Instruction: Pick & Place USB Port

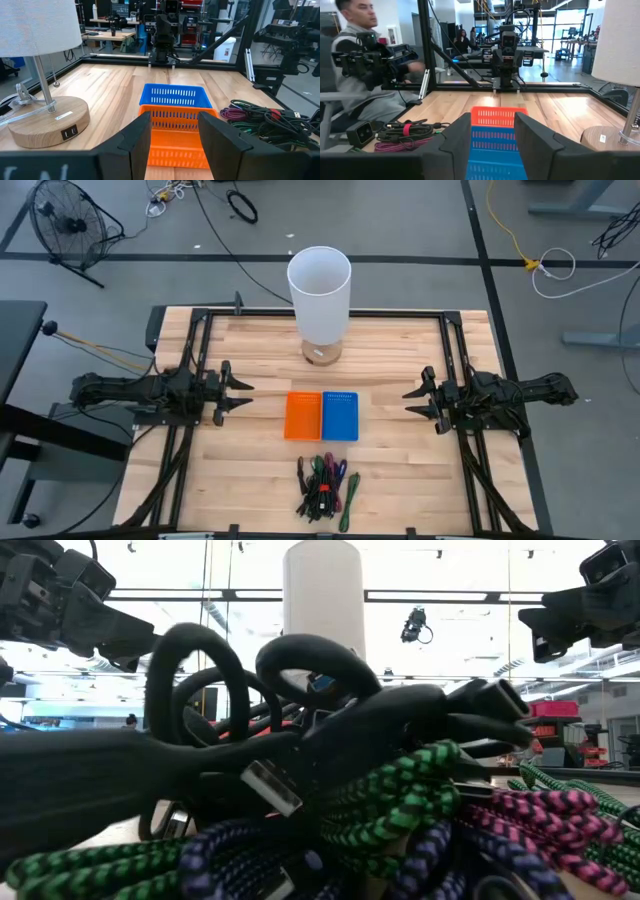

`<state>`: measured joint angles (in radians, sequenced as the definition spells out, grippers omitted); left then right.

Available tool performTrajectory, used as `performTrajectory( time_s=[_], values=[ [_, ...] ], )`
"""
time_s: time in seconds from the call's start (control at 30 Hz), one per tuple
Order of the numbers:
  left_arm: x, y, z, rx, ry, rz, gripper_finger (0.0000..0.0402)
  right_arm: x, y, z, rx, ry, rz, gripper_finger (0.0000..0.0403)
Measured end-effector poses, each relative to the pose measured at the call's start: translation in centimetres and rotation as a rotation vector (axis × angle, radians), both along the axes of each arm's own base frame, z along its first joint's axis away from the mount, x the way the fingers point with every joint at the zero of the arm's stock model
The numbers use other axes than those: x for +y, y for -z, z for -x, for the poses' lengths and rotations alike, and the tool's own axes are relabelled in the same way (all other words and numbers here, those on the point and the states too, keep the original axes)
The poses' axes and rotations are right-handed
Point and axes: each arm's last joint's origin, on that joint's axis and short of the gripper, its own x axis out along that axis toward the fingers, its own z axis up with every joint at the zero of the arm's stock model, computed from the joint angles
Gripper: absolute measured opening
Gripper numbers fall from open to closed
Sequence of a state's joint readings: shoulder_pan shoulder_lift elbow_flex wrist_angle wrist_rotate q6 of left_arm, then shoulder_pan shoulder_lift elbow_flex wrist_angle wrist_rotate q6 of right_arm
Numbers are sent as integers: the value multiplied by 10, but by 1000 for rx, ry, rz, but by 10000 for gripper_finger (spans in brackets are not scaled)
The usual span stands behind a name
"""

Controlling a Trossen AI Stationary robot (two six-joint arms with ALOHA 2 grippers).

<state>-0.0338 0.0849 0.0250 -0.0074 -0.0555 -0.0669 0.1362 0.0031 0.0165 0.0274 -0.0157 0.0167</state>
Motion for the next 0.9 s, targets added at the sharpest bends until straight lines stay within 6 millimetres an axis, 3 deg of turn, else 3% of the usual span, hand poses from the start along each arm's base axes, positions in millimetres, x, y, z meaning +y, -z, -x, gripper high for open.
performTrajectory(
  time_s=[0.9],
  values=[
    [0,0,0,0,0,0,170,0,0,0,0,0,0,154]
  ],
)
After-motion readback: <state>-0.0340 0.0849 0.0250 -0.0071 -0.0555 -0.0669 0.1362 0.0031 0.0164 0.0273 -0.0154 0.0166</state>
